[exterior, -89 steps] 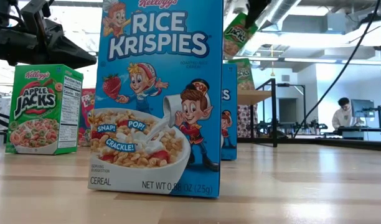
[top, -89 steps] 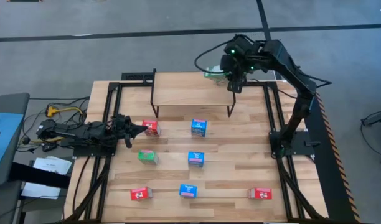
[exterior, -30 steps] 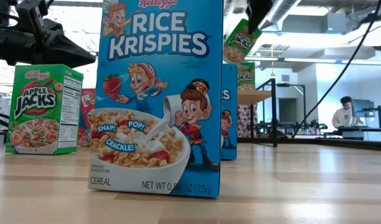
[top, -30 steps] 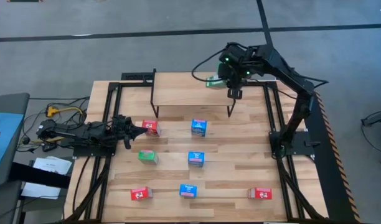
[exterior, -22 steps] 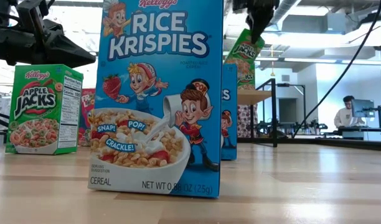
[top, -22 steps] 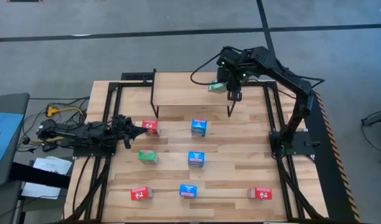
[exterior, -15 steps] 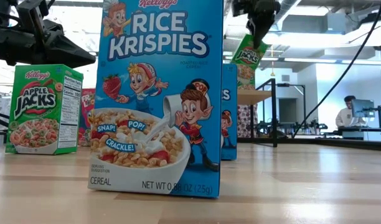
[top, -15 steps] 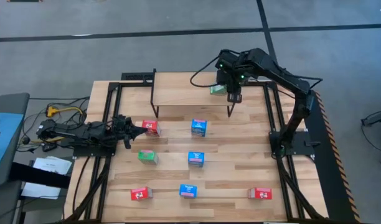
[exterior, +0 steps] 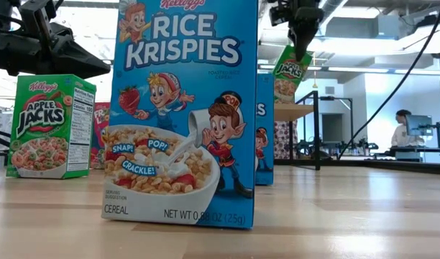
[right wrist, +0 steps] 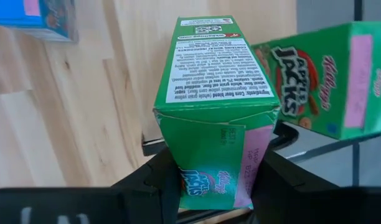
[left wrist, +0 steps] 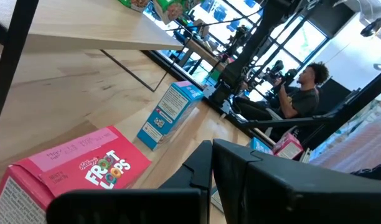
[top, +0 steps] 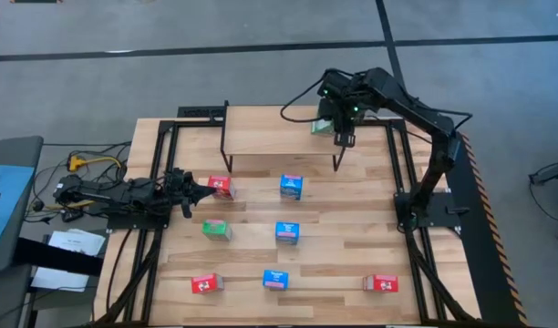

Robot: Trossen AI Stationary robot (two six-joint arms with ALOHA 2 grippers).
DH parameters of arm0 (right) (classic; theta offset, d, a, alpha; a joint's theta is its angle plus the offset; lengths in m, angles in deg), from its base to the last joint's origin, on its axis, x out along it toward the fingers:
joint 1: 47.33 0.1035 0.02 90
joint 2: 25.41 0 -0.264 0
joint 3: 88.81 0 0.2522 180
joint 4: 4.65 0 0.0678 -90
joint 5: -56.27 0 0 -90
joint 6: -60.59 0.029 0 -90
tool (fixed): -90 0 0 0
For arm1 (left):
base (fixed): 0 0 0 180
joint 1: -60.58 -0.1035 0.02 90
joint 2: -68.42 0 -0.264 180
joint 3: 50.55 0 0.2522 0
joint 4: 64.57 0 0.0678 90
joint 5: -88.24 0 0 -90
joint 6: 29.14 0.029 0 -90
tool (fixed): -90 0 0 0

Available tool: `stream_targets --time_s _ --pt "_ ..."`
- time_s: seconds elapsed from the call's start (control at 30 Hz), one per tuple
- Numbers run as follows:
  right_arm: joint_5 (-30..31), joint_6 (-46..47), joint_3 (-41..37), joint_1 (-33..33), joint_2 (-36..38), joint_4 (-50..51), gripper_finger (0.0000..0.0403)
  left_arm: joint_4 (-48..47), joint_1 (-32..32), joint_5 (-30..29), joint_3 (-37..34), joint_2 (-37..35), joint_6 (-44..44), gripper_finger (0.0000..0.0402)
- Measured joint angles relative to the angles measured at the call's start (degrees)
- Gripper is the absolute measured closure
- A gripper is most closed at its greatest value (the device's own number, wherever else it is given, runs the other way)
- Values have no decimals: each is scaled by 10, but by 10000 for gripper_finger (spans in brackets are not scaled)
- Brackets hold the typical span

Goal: Stack cereal on shelf
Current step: Put the right green cereal box on the shelf aligned with the other green cereal box

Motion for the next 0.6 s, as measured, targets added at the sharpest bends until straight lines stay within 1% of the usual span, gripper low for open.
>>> stream_targets --time_s 0.17,0.37,0.6 --pt "-3 0 0 -5 0 0 231 0 0 5 0 0 0 401" --pt "-3 6 0 -10 6 0 231 -2 0 34 0 0 -18 401" --pt "-4 21 1 -11 29 0 231 -2 0 37 0 0 -18 401"
